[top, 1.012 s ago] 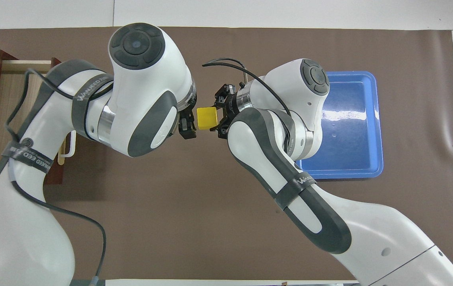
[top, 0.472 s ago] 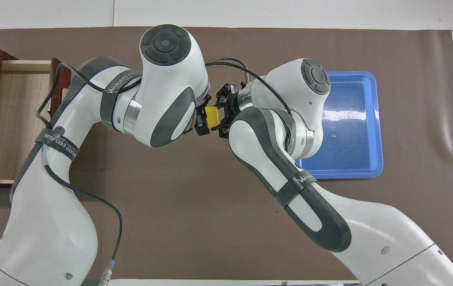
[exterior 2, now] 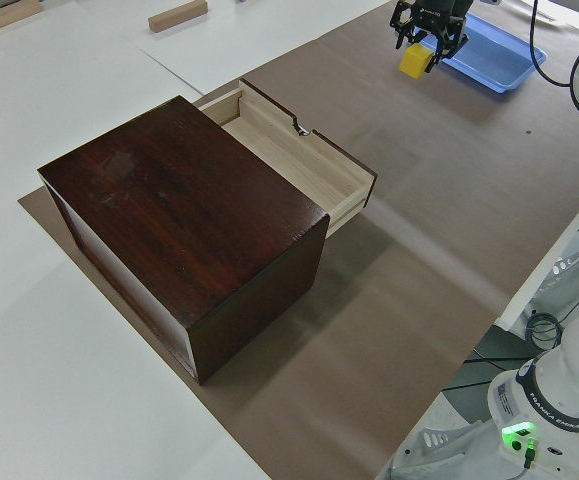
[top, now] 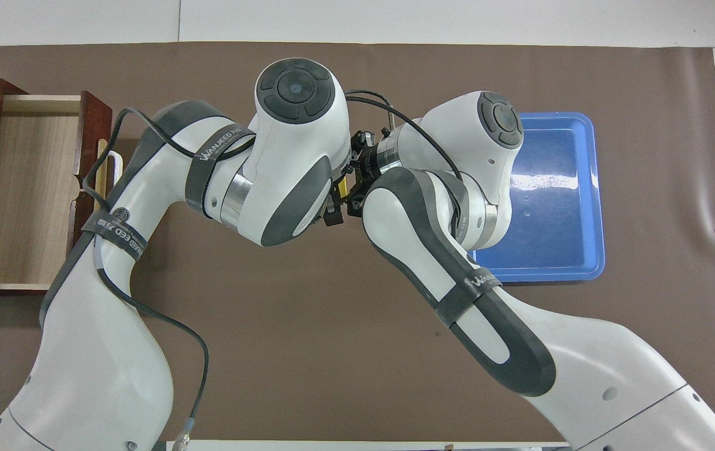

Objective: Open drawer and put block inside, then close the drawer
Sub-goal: 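Grasp the cube with the left gripper and open the right gripper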

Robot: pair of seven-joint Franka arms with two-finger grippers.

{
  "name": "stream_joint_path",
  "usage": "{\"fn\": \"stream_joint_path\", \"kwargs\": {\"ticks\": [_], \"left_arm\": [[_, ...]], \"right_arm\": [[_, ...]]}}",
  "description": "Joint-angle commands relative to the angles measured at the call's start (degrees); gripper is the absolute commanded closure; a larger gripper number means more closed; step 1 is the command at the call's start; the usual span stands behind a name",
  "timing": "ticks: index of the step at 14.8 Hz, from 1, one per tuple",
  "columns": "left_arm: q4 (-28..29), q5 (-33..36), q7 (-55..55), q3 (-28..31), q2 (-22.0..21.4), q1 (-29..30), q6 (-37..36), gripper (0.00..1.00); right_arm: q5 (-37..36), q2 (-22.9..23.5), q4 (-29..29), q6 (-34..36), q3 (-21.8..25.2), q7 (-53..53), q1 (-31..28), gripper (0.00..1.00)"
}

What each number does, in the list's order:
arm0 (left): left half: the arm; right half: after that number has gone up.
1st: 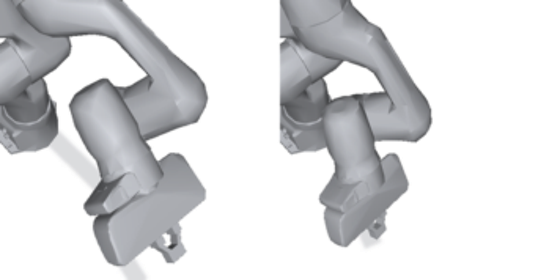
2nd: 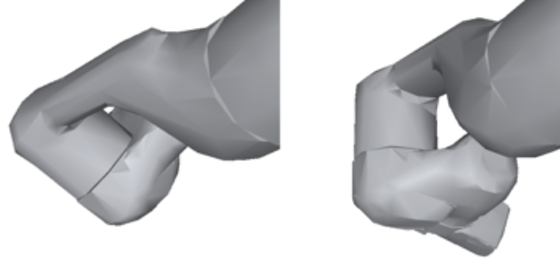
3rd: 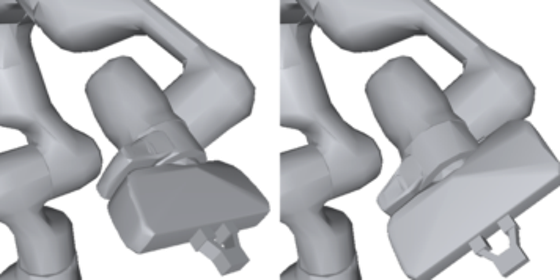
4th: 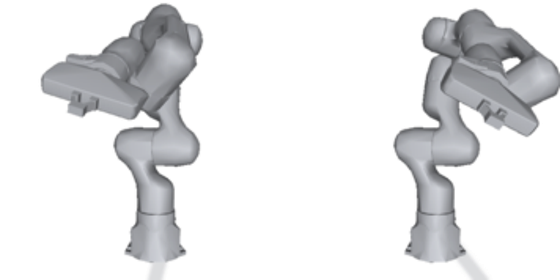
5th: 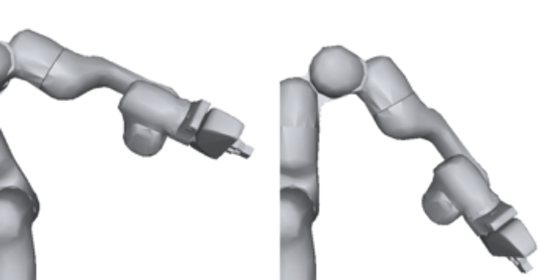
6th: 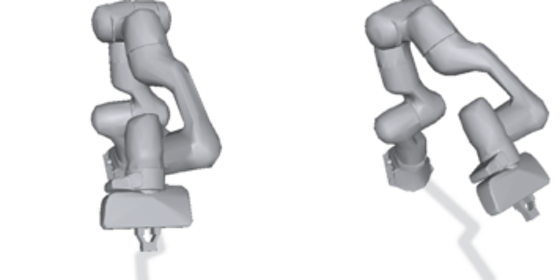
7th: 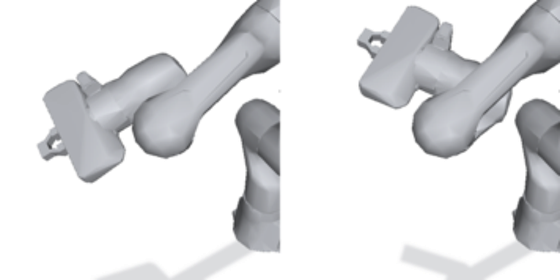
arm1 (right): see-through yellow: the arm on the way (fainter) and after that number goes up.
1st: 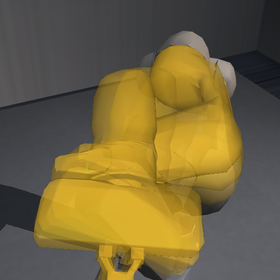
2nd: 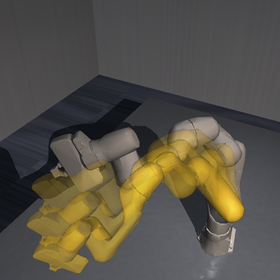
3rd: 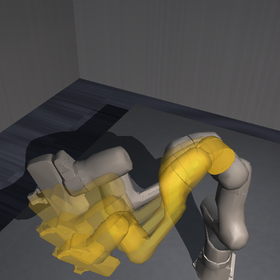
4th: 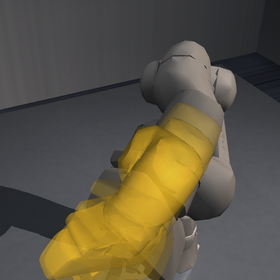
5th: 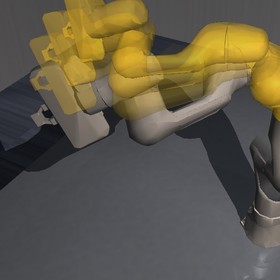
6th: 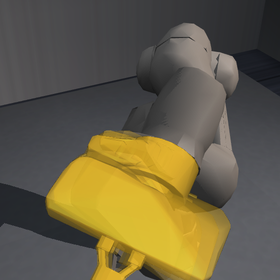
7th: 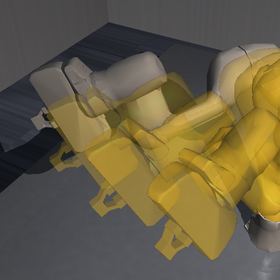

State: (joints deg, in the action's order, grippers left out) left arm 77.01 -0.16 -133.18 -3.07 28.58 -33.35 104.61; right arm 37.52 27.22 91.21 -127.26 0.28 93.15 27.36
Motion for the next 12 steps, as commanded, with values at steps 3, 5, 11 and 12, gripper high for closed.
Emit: {"fn": "stream_joint_path", "kwargs": {"ticks": [3,5,11,12], "left_arm": [[2.17,1.65,-0.85,0.79,-1.16,-0.84,-0.54,0.2],[2.26,1.65,-0.85,0.79,-1.34,-0.75,-0.63,0.45],[2.26,2.18,-0.85,0.79,-1.34,-0.67,-0.63,1.0],[2.0,2.18,-0.85,0.79,-1.34,-0.66,-0.98,1.0]], "right_arm": [[0.28,0.55,-0.86,-0.01,-0.19,0.72,-0.55,1.0],[0.28,0.55,-0.86,0.17,-0.19,0.72,-0.64,1.0],[0.28,0.55,-0.86,0.34,-0.19,0.81,-0.82,0.51],[0.28,0.55,-0.86,0.34,-0.19,0.89,-0.82,0.3]]}}
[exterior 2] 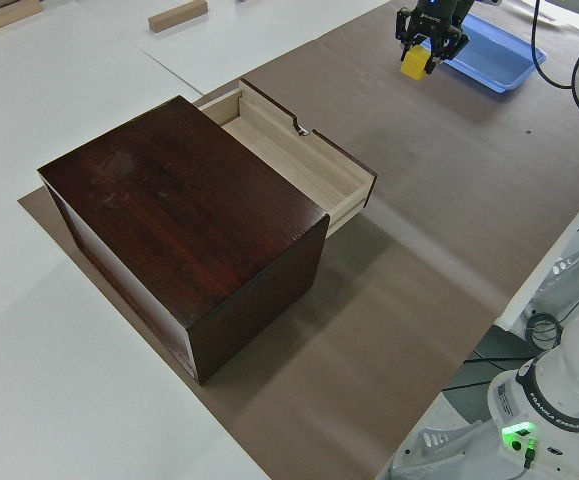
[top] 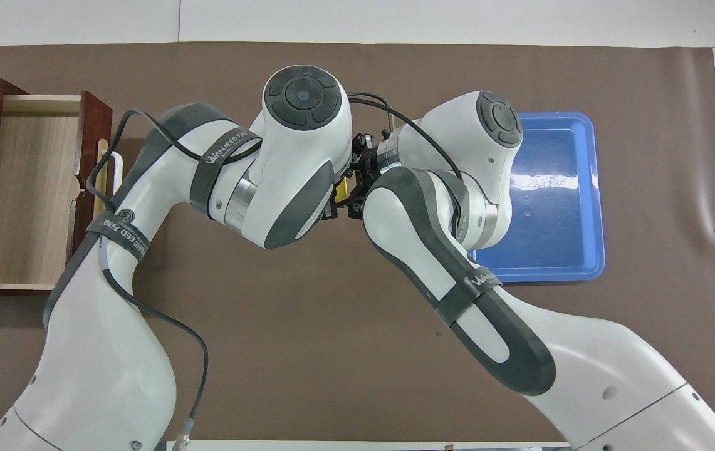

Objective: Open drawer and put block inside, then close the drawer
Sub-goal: 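Grasp the cube with the left gripper and open the right gripper, then lower the cube into the drawer with the left gripper while the right gripper withdraws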

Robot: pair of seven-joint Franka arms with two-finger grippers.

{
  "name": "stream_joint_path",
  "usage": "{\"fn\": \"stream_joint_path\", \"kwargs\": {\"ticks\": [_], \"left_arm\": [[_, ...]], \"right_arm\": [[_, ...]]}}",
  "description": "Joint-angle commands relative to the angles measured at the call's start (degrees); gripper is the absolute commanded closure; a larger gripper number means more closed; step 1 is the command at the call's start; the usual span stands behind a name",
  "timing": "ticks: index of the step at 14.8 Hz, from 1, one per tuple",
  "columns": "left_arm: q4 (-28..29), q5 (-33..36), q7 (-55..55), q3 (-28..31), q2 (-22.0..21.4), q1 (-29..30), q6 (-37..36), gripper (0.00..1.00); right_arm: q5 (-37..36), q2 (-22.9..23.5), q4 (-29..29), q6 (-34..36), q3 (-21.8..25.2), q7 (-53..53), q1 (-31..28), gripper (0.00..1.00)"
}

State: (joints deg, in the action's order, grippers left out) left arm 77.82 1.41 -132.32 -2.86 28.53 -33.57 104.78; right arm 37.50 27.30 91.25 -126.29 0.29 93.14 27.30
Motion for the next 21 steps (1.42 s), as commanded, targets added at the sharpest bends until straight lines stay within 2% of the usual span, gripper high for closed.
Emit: {"fn": "stream_joint_path", "kwargs": {"ticks": [1,2,4,6,10,14,18,19,21], "left_arm": [[1.02,0.7,-1.62,0.57,-1.28,-0.27,-1.51,1.0],[0.93,1.05,-1.53,0.57,-1.45,0.08,-1.6,1.0],[1.02,1.14,-1.1,0.66,-3.03,0.69,-1.77,1.0],[0.84,1.4,0.39,0.57,-4.79,3.84,-3.7,1.0],[0.23,0.62,13.63,0.14,-8.83,11.84,-12.39,1.0],[0.49,-2.9,32.88,0.75,-15.51,23.25,-16.79,1.0],[0.84,-3.61,49.84,0.75,-16.04,33.54,-16.89,1.0],[1.89,-3.61,53.97,0.75,-16.31,35.83,-16.02,1.0],[8.27,-3.52,59.97,0.75,-18.67,38.74,-10.42,1.0]], "right_arm": [[0.3,0.39,-0.9,-0.45,-0.2,0.81,-0.85,0.06],[0.3,0.39,-0.99,-0.1,-0.02,0.64,-1.11,0.0],[0.21,0.04,-0.9,0.78,-0.02,0.02,-3.12,0.0],[0.21,-1.19,-0.73,3.41,0.07,-1.64,-5.32,0.0],[-1.19,-6.89,2.78,10.18,0.24,-11.63,-14.01,0.0],[-14.44,-12.08,4.55,20.45,0.24,-27.88,-21.05,0.0],[-20.69,-15.95,4.29,28.8,0.24,-44.41,-27.29,0.0],[-22.97,-17.0,3.94,30.22,0.24,-48.98,-28.78,0.0],[-28.25,-19.38,3.93,31.46,0.24,-58.21,-30.2,0.0]]}}
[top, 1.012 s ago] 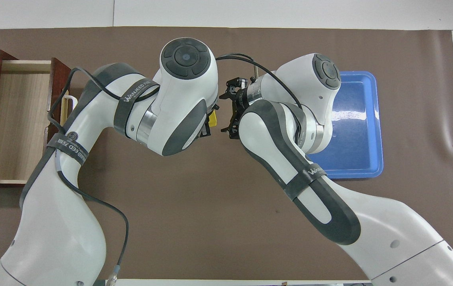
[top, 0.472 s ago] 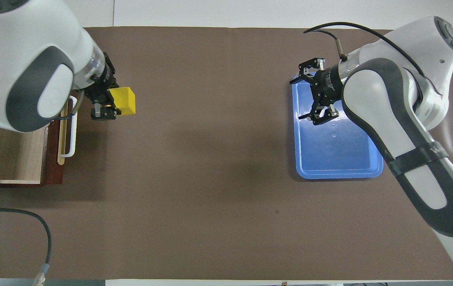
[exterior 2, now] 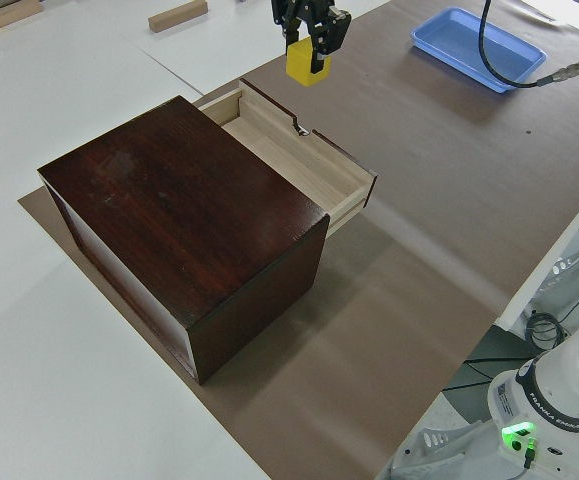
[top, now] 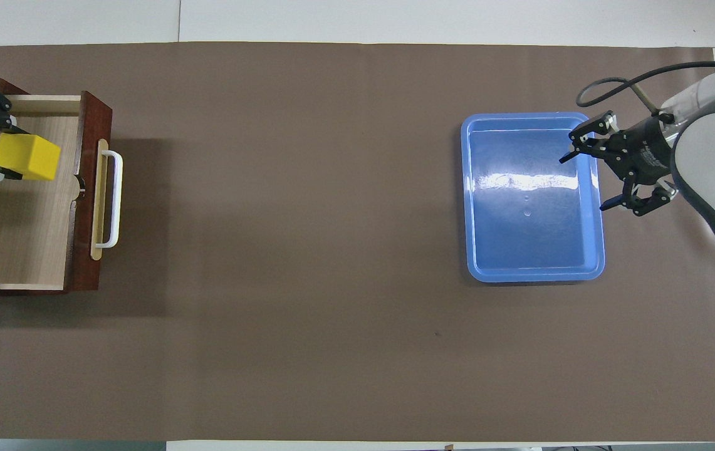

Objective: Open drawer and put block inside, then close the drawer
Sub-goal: 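Lower the cube into the drawer with the left gripper while the right gripper withdraws, then open the left gripper to release the cube inside the drawer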

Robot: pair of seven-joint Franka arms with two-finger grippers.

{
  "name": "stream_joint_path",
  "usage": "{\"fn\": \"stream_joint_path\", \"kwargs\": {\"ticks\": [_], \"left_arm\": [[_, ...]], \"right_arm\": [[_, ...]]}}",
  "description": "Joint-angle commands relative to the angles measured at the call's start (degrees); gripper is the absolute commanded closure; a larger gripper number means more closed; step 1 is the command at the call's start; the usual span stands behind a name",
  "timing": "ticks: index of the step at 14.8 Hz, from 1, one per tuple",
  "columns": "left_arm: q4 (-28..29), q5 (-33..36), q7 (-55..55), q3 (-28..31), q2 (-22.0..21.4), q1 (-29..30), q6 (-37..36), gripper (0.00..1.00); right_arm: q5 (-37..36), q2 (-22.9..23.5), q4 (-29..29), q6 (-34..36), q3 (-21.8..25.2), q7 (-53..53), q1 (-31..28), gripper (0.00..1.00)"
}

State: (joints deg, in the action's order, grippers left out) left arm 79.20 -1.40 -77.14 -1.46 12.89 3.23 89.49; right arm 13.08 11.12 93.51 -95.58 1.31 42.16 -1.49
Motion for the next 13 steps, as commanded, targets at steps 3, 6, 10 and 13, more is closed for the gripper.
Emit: {"fn": "stream_joint_path", "kwargs": {"ticks": [3,6,10,13], "left_arm": [[14.04,-0.62,7.79,-0.38,-4.28,2.57,11.92,1.0],[16.15,-0.62,9.72,-0.47,-3.92,4.59,15.26,1.0],[21.68,-0.62,9.29,-0.38,-4.8,4.6,20.53,1.0],[27.74,-0.62,9.55,-0.38,-6.64,5.3,25.02,1.0]], "right_arm": [[-9.02,-7.5,1.5,2.93,-0.87,-15.51,-1.5,0.0],[-10.35,-12.08,1.32,5.92,-1.05,-22.1,-0.8,0.0],[-12.46,-13.32,2.02,5.33,-1.4,-33.69,-0.88,0.0],[-13.26,-13.24,1.42,5.58,-1.4,-35.21,-0.88,0.0]]}}
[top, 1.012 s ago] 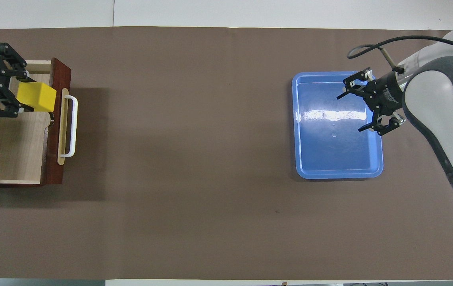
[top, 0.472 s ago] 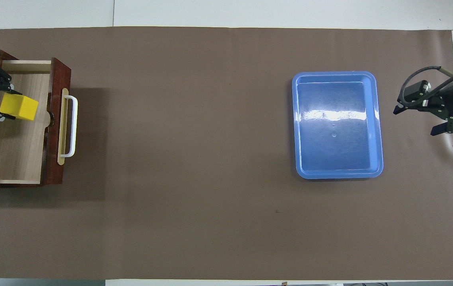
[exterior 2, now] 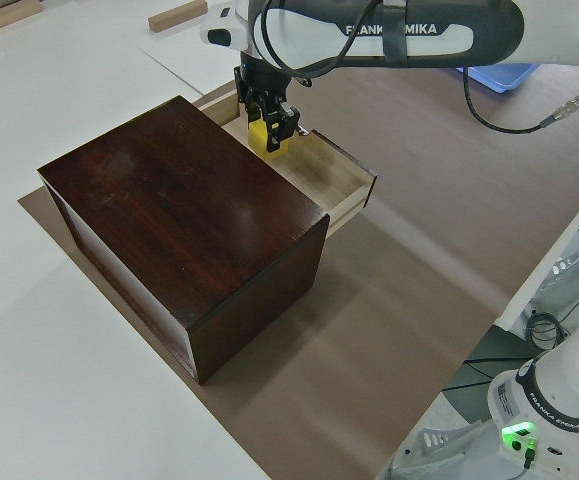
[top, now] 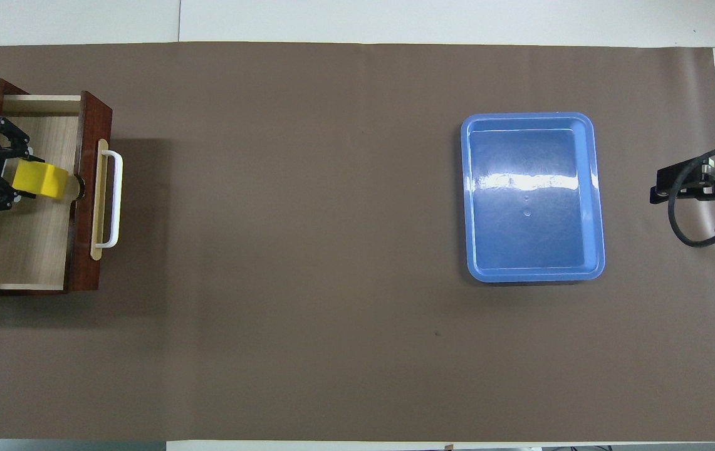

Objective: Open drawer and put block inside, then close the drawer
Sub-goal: 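Open the left gripper to release the cube inside the drawer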

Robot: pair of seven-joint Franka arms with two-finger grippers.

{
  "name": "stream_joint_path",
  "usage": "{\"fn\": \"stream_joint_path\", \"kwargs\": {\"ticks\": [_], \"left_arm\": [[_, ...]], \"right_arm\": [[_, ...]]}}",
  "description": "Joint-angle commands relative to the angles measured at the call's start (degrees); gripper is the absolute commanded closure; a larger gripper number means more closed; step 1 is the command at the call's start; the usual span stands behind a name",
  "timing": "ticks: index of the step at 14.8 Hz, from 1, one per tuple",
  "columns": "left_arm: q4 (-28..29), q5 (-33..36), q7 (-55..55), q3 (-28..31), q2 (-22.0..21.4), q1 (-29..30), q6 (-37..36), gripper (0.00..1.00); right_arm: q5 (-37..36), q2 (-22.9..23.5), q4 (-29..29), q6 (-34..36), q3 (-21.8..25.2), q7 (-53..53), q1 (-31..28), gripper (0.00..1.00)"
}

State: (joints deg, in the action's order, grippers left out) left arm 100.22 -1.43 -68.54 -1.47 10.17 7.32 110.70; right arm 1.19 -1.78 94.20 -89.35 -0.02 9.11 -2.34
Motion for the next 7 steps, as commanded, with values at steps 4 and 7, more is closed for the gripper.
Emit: {"fn": "stream_joint_path", "kwargs": {"ticks": [4,7], "left_arm": [[9.29,-0.6,0.95,-0.37,-4.81,1.2,6.45,1.0],[8.25,-0.16,0.96,-0.37,-4.28,1.12,5.93,0.0]], "right_arm": [[-2.59,-0.33,0.63,-0.56,-0.07,-4.28,-0.03,0.0],[-3.99,-0.33,0.72,-0.91,-0.16,-4.54,0.06,0.0]]}}
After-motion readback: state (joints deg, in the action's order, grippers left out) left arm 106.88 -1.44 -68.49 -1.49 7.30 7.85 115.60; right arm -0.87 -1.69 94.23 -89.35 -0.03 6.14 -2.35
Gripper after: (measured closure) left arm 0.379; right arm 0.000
